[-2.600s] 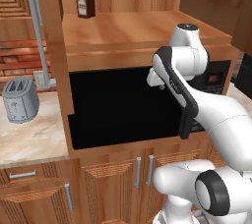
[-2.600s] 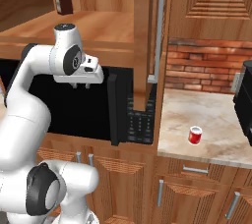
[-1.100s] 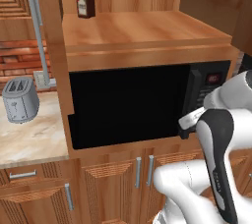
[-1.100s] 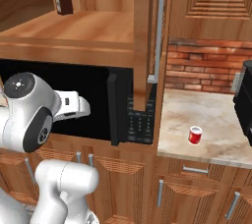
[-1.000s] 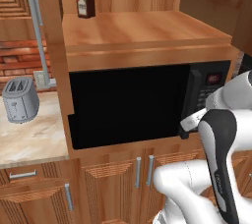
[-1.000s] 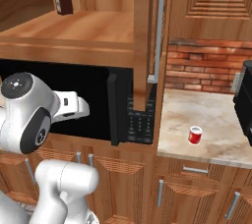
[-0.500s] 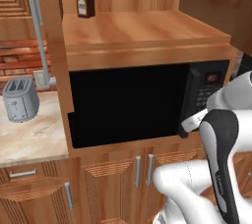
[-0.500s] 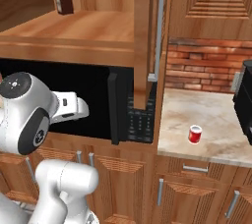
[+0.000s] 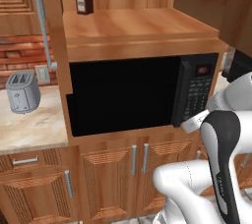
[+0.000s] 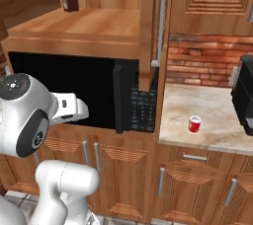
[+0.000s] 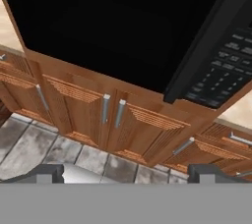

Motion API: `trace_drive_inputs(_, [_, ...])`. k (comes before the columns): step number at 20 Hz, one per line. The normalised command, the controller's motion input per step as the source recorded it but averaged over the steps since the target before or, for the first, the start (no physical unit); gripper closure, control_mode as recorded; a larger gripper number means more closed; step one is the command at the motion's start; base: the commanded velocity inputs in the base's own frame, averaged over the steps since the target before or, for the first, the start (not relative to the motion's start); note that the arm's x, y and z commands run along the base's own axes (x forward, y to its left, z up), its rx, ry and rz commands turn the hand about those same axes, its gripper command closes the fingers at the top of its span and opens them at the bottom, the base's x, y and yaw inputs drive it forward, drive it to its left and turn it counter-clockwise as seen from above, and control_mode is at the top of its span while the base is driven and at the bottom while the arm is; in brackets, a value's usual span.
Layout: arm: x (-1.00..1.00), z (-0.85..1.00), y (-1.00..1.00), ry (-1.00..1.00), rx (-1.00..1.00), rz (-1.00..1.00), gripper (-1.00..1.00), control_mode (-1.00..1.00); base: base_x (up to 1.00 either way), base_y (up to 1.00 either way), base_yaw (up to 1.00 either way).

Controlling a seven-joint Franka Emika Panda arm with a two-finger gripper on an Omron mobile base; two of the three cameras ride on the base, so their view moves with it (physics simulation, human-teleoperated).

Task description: Pick the canned food and honey bottle from the counter and place them in the cabinets closest to them.

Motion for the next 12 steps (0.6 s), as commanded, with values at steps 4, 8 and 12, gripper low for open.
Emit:
trace_drive_inputs(4, [0.0, 0.0, 0.0, 0.0, 0.0, 0.0, -1.0, 1.0, -0.27, -0.21, 0.0])
trace_drive_inputs(8, [0.0, 0.0, 0.0, 0.0, 0.0, 0.0, -1.0, 1.0, -0.14, -0.34, -0.01])
trace_drive_inputs(12, [0.0, 0.0, 0.0, 0.0, 0.0, 0.0, -1.0, 1.0, -0.19, -0.47, -0.03])
